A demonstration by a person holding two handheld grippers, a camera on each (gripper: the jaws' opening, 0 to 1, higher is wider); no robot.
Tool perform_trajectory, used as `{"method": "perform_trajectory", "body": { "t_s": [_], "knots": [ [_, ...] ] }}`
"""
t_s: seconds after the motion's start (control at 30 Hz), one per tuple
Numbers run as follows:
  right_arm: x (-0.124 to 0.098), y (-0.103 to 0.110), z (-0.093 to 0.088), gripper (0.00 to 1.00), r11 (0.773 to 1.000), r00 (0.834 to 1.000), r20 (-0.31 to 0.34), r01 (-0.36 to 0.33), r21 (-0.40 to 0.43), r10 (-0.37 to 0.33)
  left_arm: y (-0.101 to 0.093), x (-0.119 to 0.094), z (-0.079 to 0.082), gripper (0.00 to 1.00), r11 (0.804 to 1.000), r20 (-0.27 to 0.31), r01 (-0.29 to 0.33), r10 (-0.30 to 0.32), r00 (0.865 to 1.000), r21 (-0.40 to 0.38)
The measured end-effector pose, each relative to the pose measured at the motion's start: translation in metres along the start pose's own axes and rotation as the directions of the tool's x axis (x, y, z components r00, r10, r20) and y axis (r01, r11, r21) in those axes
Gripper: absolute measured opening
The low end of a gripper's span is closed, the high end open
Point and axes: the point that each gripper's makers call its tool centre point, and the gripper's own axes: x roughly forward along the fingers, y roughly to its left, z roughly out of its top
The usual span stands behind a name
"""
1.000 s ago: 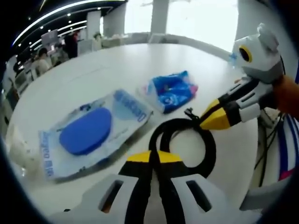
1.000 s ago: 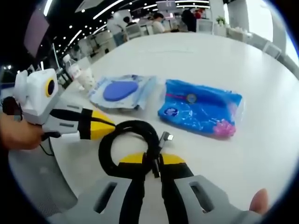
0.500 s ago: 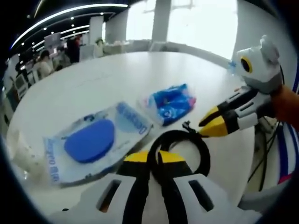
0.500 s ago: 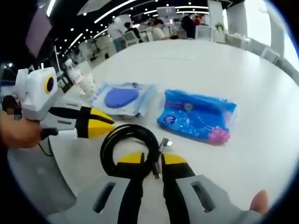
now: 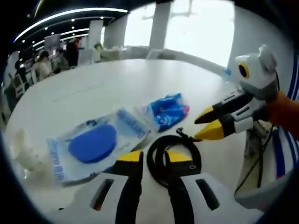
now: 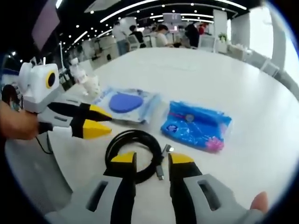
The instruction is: Arrange the tabletop items into an orderly group along one side of the table until the central work area is clear of visible clutter.
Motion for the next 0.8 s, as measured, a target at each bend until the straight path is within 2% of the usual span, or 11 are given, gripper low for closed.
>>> {"method": "perform_trajectory", "body": {
  "t_s": [0.23, 0.5, 0.8],
  "knots": [
    [-0.009, 0.006, 0.004, 0.33, 1.000, 1.000, 0.027, 0.016, -0.006, -0.016, 0.000, -0.011, 0.002, 0.23, 1.000, 0.018, 0.009, -0.009, 1.000, 0.002],
    [-0.018, 0.011, 0.001, 0.44, 0.999, 0.998, 0.036, 0.044, 0.002, -0.044, -0.007, -0.021, 0.001, 0.34, 0.999, 0.022, 0.042, -0.042, 0.999, 0.001],
    [-0.027, 0.023, 0.002, 0.50, 0.998, 0.995, 0.068, 0.067, 0.010, -0.068, -0.007, -0.045, 0.004, 0.42, 0.996, 0.073, 0.092, -0.092, 0.993, 0.008]
  ]
}}
